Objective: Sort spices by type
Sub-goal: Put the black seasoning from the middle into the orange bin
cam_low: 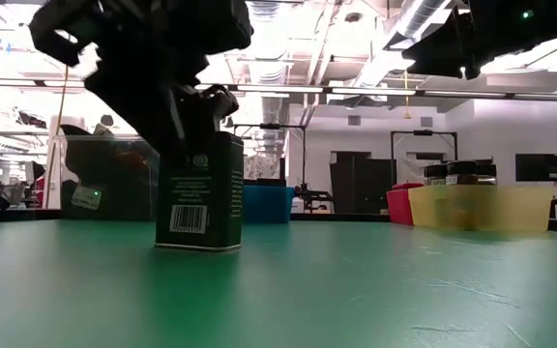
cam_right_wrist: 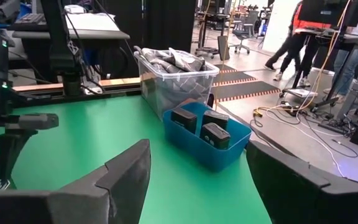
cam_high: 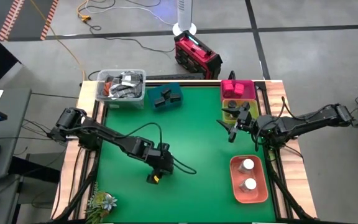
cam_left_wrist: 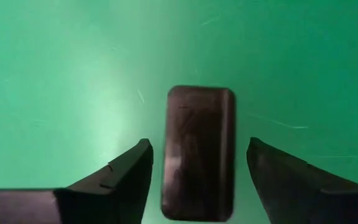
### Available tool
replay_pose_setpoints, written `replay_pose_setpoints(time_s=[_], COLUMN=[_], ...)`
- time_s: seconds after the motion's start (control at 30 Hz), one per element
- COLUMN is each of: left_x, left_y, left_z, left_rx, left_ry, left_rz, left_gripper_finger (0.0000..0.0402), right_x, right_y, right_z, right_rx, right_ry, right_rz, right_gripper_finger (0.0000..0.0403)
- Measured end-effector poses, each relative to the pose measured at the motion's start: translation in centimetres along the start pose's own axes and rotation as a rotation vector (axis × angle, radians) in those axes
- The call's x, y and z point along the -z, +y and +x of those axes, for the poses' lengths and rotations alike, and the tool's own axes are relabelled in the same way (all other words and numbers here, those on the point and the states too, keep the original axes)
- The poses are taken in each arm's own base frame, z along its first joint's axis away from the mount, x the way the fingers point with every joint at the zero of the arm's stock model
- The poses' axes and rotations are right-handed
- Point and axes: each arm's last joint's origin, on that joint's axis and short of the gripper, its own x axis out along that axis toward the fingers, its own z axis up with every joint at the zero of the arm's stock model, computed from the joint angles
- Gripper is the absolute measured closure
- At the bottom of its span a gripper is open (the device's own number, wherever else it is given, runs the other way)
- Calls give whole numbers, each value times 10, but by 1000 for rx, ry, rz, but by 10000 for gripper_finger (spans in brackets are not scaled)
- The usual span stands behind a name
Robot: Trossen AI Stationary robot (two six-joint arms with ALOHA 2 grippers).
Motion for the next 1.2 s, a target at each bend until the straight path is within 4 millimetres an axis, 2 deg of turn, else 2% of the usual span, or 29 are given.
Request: replay_pose_setpoints(time_s=[0.13, 0.37, 0.63, 0.83, 1.0, 1.2], left_x=[3, -2, -20, -27, -31, -28], left_y=[0, 5, 29, 73, 128, 197], left_z=[8, 4, -12, -29, -52, -90], left_rx=[-7, -20, -68, -229, -330, -464], left_ry=[27, 30, 28, 81, 79, 41], left_rz=[16, 12, 48, 75, 19, -63], left_gripper_finger=[193, 284, 280, 273, 282, 271], right_x=[0, 0, 0, 0, 0, 0], right_y=[0, 0, 0, 0, 0, 1], right_z=[0, 0, 0, 0, 0, 0], right_rx=[0, 0, 0, 0, 0, -34], right_ry=[0, 0, 0, 0, 0, 1], right_rz=[2, 3, 3, 4, 5, -7], right_gripper_finger=[111, 111, 111, 111, 111, 111])
